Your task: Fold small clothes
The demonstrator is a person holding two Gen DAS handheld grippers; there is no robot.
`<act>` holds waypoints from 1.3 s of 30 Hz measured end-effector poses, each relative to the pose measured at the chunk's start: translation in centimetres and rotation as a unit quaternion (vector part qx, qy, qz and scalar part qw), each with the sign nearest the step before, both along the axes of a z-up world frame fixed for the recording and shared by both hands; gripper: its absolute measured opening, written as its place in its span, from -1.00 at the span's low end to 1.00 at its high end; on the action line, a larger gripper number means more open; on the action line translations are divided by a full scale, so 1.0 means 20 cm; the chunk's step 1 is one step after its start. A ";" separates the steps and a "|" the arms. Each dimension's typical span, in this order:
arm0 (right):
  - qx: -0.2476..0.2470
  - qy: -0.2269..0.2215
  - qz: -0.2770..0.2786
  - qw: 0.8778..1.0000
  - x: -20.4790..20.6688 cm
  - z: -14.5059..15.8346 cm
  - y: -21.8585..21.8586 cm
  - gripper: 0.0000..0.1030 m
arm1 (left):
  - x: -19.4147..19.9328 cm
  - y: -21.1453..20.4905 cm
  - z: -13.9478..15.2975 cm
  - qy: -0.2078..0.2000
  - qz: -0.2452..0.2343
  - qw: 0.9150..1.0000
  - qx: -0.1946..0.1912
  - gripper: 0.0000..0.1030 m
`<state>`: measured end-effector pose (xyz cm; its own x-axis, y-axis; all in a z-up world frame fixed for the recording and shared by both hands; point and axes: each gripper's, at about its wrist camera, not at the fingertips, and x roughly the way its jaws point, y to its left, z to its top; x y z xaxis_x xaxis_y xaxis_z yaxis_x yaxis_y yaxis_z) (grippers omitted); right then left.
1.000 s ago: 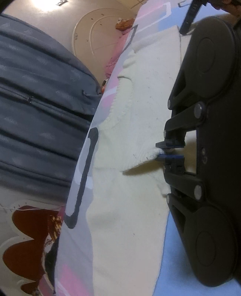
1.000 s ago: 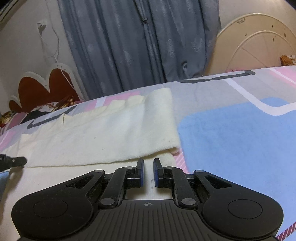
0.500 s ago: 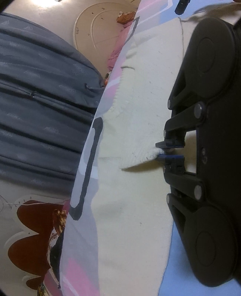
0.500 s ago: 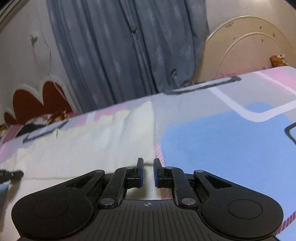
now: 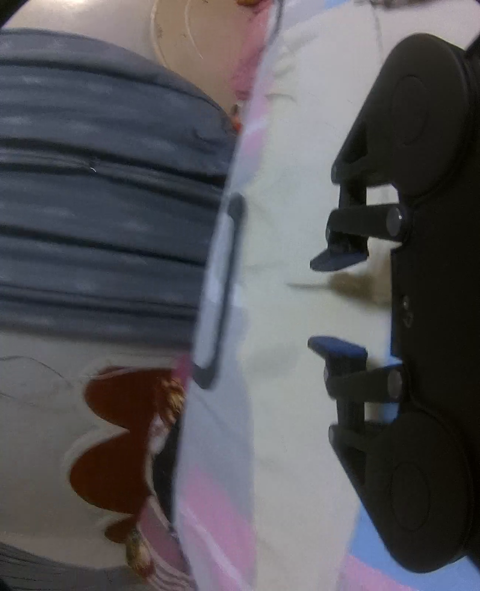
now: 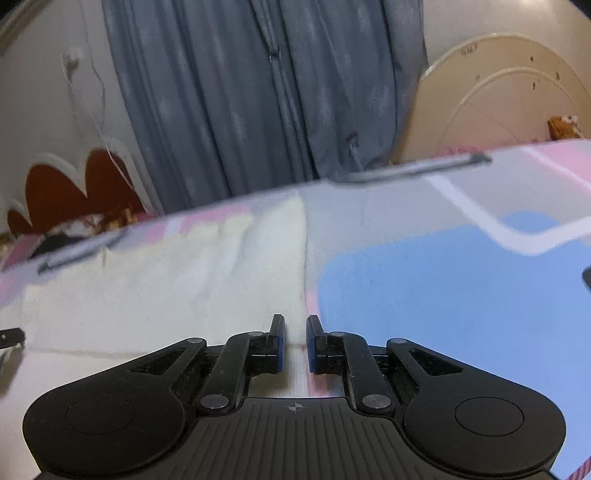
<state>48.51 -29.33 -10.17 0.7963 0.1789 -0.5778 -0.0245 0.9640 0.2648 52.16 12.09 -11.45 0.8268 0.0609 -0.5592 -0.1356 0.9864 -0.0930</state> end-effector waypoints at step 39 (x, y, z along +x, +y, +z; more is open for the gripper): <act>-0.033 0.053 0.056 0.996 0.24 -0.04 0.01 -1.00 | 0.07 -0.25 -0.15 0.036 -0.082 0.994 0.058 0.08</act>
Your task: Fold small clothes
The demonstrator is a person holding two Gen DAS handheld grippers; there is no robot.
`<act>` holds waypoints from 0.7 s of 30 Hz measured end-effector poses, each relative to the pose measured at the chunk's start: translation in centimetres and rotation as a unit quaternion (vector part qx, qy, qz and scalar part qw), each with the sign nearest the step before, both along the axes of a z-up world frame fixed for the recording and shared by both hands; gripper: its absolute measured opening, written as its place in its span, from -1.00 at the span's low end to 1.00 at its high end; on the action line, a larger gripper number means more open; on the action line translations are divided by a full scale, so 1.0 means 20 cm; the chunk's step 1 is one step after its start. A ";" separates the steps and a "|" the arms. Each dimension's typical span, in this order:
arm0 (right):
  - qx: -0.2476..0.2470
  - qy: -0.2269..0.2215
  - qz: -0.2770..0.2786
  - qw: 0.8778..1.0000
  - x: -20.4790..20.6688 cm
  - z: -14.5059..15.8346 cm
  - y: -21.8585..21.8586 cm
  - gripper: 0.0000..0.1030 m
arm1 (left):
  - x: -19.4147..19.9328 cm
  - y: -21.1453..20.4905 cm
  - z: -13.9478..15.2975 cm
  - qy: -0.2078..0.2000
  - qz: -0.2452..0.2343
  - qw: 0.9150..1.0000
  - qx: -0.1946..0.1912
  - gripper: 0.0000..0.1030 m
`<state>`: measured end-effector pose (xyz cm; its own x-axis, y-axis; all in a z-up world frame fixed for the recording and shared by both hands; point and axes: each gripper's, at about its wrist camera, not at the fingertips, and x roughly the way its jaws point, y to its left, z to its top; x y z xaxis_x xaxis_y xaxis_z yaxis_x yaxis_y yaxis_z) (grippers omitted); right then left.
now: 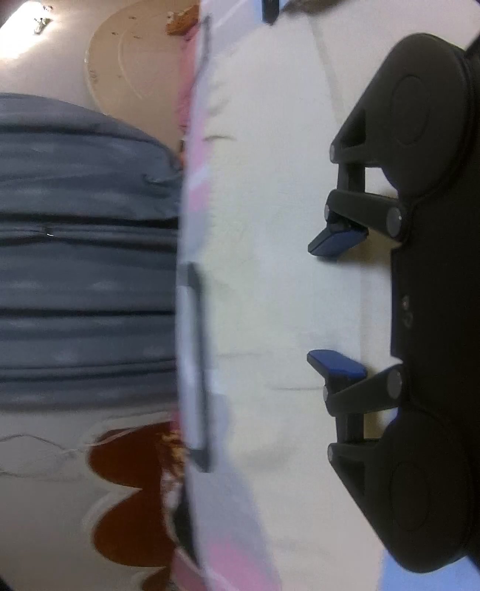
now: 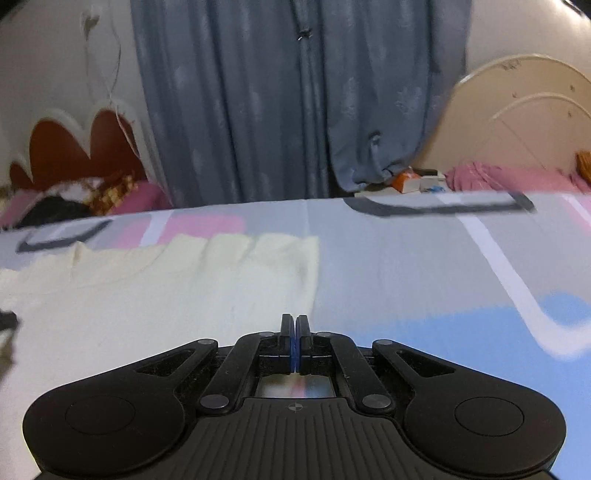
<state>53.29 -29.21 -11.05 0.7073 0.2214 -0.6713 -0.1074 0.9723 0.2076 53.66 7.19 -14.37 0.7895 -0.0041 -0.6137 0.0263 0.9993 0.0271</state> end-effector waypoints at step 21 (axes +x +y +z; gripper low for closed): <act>0.019 -0.008 -0.005 1.000 -0.30 0.11 0.15 -1.00 | -0.32 0.54 0.06 -0.006 0.128 0.991 -0.039 0.14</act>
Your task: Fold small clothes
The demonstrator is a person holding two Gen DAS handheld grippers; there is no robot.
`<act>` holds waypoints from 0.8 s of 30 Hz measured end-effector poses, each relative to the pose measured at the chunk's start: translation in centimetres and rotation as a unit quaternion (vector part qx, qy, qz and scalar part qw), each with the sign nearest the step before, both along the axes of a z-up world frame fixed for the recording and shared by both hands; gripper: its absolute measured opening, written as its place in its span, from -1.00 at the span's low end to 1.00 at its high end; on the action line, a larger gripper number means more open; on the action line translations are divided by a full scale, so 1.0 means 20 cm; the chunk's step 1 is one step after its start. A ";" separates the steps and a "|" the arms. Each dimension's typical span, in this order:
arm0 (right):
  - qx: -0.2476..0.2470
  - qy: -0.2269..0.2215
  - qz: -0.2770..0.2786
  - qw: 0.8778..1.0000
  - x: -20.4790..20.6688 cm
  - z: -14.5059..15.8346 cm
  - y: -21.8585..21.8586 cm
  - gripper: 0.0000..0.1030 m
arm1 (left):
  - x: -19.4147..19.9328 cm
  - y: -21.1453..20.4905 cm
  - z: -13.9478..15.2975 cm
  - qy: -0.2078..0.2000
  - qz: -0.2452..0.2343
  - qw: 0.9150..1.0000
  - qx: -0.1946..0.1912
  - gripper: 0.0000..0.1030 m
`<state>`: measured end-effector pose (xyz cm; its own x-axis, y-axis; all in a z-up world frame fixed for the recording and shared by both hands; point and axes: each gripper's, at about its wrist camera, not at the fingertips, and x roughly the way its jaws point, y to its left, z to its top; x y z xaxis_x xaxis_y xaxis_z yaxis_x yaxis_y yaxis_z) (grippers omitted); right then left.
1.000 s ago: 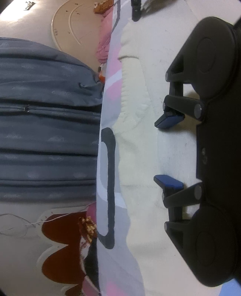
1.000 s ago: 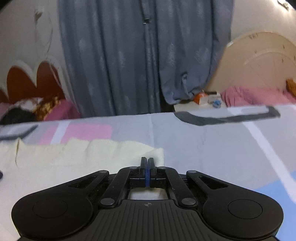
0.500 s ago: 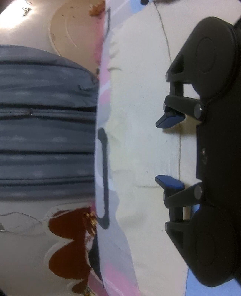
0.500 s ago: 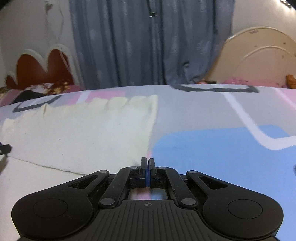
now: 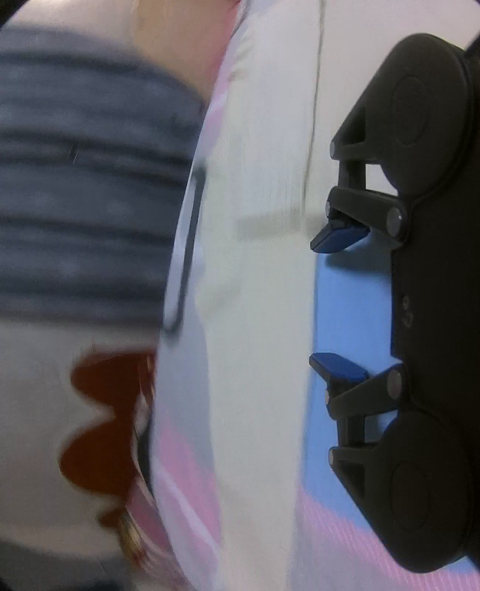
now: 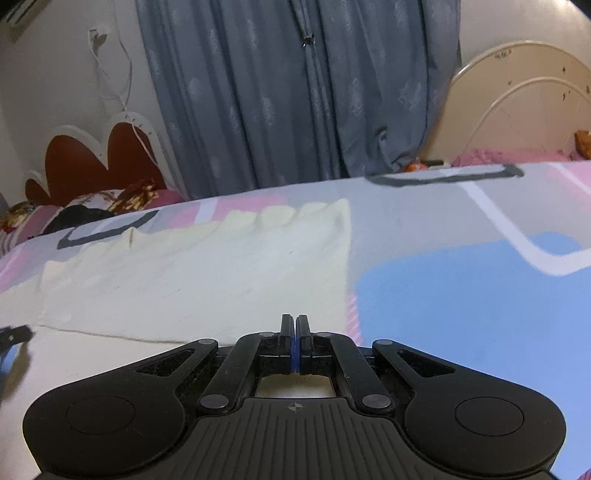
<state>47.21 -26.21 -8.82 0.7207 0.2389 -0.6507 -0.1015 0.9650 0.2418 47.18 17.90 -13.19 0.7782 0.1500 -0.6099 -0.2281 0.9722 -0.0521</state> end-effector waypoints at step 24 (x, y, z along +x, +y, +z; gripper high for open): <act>-0.021 -0.008 -0.095 0.995 0.05 -0.02 0.08 -1.00 | -0.20 1.26 -0.07 -0.118 0.281 0.906 -0.292 -0.43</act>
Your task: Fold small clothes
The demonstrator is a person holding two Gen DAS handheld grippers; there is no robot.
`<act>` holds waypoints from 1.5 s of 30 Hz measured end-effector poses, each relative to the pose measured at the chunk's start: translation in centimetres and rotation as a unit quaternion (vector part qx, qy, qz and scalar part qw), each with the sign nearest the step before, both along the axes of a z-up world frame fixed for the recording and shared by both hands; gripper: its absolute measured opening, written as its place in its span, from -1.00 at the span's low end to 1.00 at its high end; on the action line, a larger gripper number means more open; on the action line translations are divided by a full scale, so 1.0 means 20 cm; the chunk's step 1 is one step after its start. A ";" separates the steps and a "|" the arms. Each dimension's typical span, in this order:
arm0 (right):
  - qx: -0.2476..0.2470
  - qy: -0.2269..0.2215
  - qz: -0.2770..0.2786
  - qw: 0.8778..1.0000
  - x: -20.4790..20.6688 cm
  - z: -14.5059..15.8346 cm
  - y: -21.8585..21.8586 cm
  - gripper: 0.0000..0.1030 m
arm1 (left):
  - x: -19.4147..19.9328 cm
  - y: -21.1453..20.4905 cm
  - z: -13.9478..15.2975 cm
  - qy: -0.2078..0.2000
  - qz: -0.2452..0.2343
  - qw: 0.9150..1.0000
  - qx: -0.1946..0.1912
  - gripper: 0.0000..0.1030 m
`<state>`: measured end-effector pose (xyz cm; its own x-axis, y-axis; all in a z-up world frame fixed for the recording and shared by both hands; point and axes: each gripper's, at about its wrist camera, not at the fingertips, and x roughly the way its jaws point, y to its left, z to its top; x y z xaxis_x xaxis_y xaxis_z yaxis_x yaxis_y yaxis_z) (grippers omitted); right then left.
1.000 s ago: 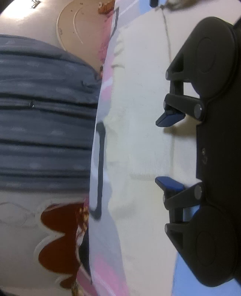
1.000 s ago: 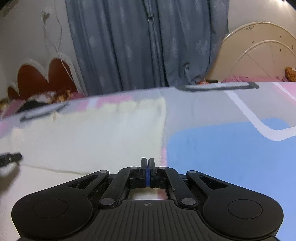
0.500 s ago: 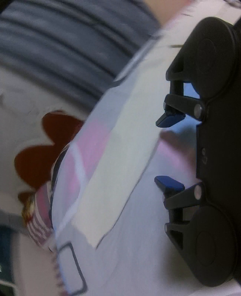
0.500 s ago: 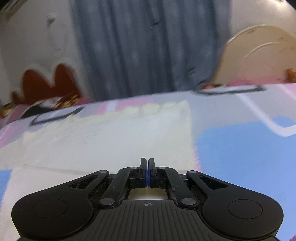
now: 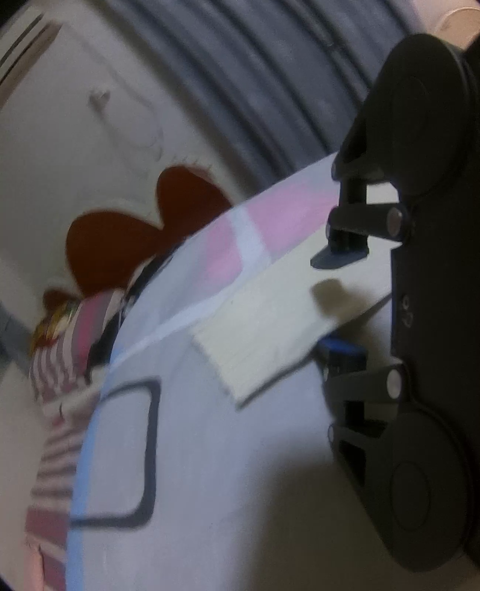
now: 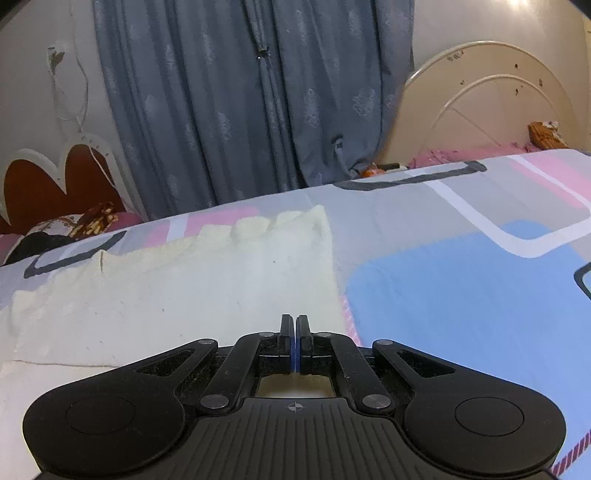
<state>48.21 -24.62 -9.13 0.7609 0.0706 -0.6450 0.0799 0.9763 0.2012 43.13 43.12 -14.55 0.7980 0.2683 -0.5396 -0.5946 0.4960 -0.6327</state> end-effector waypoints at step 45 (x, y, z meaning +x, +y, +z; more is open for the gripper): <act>0.155 0.031 0.145 0.977 0.22 -0.07 0.41 0.15 | 0.27 -1.41 0.10 0.129 -0.325 0.894 0.281 0.30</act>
